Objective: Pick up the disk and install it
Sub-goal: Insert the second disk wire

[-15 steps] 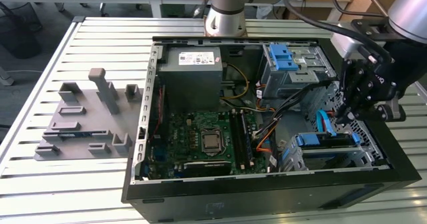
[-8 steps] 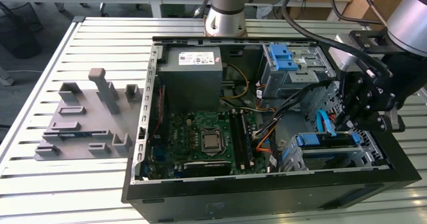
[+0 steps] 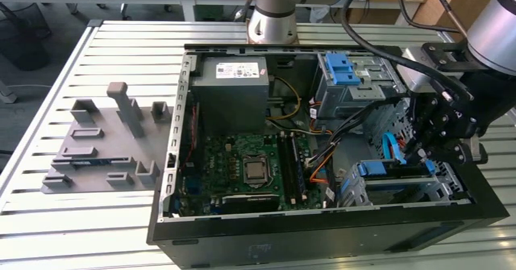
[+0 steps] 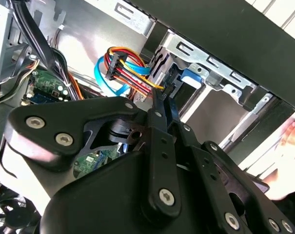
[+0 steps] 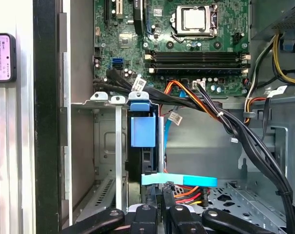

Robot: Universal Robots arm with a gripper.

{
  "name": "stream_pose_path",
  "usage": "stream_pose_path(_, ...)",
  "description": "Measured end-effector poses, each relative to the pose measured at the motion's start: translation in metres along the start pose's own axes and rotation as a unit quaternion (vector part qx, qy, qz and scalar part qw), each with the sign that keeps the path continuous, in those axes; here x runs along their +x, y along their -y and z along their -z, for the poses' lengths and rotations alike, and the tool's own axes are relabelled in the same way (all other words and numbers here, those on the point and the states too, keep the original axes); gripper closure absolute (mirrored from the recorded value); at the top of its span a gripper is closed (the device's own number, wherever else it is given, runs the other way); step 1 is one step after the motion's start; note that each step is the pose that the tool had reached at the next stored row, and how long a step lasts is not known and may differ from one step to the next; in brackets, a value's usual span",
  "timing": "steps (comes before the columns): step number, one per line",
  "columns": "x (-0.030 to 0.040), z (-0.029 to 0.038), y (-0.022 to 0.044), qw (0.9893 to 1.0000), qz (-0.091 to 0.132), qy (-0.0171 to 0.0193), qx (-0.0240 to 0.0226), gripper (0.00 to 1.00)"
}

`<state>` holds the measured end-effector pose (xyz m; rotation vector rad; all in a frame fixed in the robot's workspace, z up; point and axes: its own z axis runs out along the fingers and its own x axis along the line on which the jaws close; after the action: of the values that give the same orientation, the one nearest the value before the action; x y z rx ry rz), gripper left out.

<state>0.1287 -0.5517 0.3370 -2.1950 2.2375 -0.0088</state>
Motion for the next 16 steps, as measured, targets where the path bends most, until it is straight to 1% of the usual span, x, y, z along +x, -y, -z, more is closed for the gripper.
stream_pose_path(4,0.0033,-0.0013,0.0001,1.0,0.0,0.0016,0.0004,0.84)
stream_pose_path(7,0.0042,-0.0017,-0.0001,1.0,0.0,0.0033,0.001,0.84)
stream_pose_path(13,0.0065,-0.0026,-0.0028,0.9999,0.001,0.0112,0.0023,0.84)
stream_pose_path(16,0.0066,-0.0031,-0.003,0.9999,0.001,0.0135,0.0023,0.84)
